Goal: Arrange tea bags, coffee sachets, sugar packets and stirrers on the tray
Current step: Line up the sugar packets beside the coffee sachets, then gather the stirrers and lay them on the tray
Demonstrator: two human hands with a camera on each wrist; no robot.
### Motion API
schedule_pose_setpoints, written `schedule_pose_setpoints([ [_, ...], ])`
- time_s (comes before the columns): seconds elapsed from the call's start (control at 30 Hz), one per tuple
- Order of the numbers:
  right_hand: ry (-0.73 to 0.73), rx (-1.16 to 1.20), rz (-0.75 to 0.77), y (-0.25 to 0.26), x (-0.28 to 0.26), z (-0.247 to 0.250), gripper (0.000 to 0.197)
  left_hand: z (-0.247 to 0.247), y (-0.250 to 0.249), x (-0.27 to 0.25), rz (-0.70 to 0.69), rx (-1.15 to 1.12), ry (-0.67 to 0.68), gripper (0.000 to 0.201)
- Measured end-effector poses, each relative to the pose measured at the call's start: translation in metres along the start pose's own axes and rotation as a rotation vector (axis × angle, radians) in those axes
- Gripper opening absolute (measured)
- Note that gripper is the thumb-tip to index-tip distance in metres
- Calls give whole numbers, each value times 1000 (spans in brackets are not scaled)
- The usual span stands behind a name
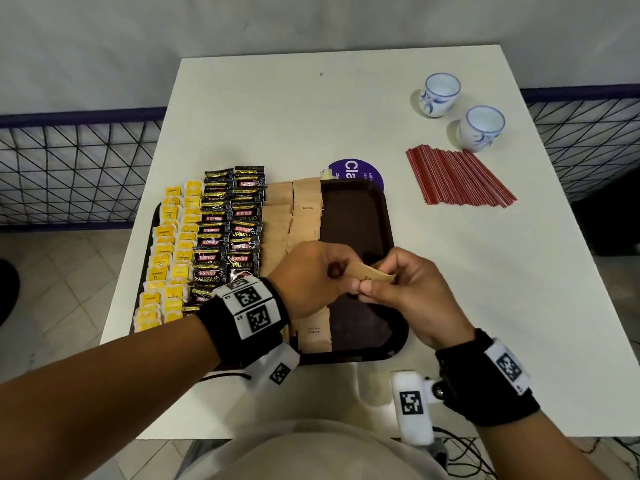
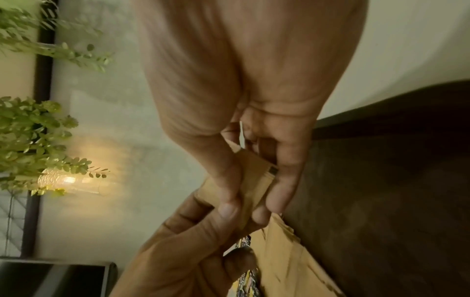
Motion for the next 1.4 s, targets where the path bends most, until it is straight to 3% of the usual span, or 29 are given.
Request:
schedule_pose_setpoints([
  [0.1, 49, -194, 22, -4, 4, -6, 21, 12, 4, -8, 12, -4, -19, 14],
  [0.17, 52, -289, 11, -7, 4, -2, 17, 22, 12, -16, 39, 123, 52, 13],
  [0.37, -22, -248, -35, -15, 0, 25, 9, 48, 54, -54, 266, 301, 248, 15],
  [0.5, -120, -377, 0, -18, 2, 36, 13, 39, 68, -67, 347, 312, 315, 17],
  [0.83, -194, -490, -28, -21, 2, 42, 14, 31, 77, -72, 315, 513, 295, 10],
  [0.97, -308, -517, -59, -3, 5, 64, 18, 33, 74, -74, 253, 612, 229, 22],
  [1.03, -424, -576, -50, 16, 11, 88, 28, 41, 72, -76, 245, 563, 178, 21],
  [1.17, -618, -775, -76, 65, 41, 142, 71, 69, 68, -77, 244, 443, 48, 14],
  [1.27, -664, -879, -293, 77, 73, 179, 106, 83, 64, -72, 243, 439, -4, 11],
  [1.4, -661, -900, -505, 71, 110, 204, 132, 87, 63, -65, 208, 451, 23, 14],
])
Point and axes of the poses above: each hand's wrist, its own x-axis towards the middle knuckle, its own z-axis out of the back of the hand, y = z × x, the point moved 8 cm from there along x, towards the middle knuckle, and after that the axes turned 5 degrees about y, right-handed, at the moved point
